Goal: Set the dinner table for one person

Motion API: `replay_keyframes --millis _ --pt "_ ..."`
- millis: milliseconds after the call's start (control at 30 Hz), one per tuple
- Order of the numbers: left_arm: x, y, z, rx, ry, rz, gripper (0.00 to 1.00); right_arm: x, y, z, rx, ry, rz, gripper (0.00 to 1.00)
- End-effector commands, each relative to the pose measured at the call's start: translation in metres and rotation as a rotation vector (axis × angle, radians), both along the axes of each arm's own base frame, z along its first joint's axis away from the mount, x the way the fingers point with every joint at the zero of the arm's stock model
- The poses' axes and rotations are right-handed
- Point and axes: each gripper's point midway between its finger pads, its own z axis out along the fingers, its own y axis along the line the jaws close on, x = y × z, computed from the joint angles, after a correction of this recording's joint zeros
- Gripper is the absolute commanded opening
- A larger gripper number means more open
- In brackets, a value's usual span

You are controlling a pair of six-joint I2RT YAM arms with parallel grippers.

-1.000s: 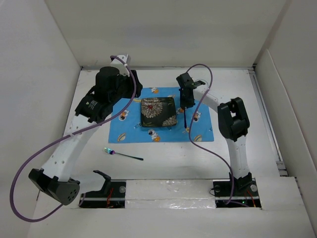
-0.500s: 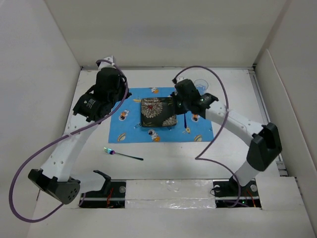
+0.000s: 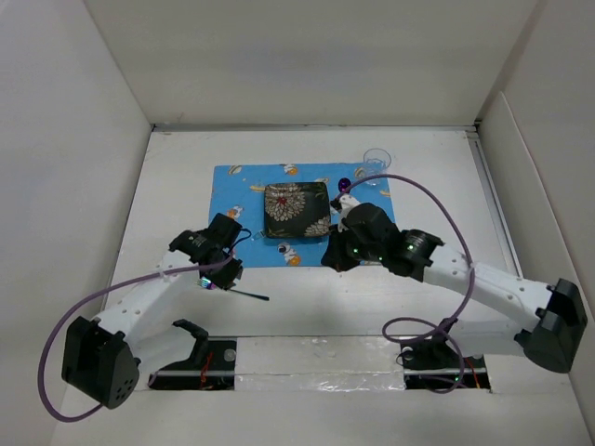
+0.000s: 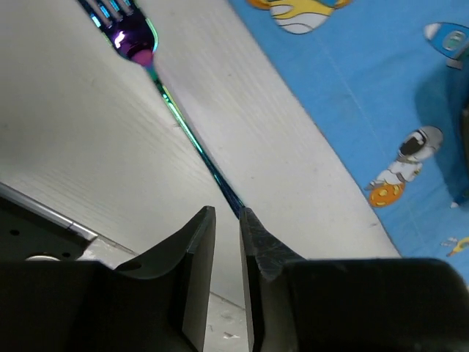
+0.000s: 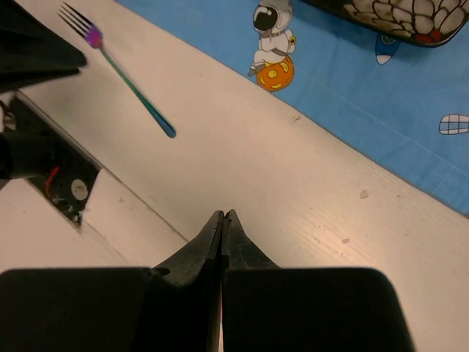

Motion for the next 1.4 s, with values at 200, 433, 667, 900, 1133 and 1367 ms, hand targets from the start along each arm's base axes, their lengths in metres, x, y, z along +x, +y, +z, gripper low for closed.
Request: replay_keyframes --millis 200,433,667,900,1133,1367 --pt "-0.017 0.009 -0.061 0.02 0.127 0.277 0.31 -0.021 -0.011 0.07 0.172 -0.104 0.045 0.0" --pt "-0.009 0.02 -0.075 0.12 0.144 0.309 0.47 -0.03 -0.025 0.081 0.169 -0.137 0.067 0.0" --pt "-0.012 0.021 -0.093 0.161 0.21 0.339 0.33 -0.019 -0.042 0.087 0.149 -0.168 0.04 0.0" --pt "-0.045 0.0 -0.093 0.145 0.303 0.326 0.0 0.005 -0.055 0.111 0.16 -0.203 0.001 0.0" --pt "-0.077 -0.016 -0.057 0.192 0.277 0.251 0.0 0.003 -0.06 0.106 0.155 -0.196 -0.005 0.0" --pt "0.012 -0.036 0.038 0.182 -0.064 0.056 0.0 0.003 -0.062 0.101 0.148 -0.183 -0.013 0.0"
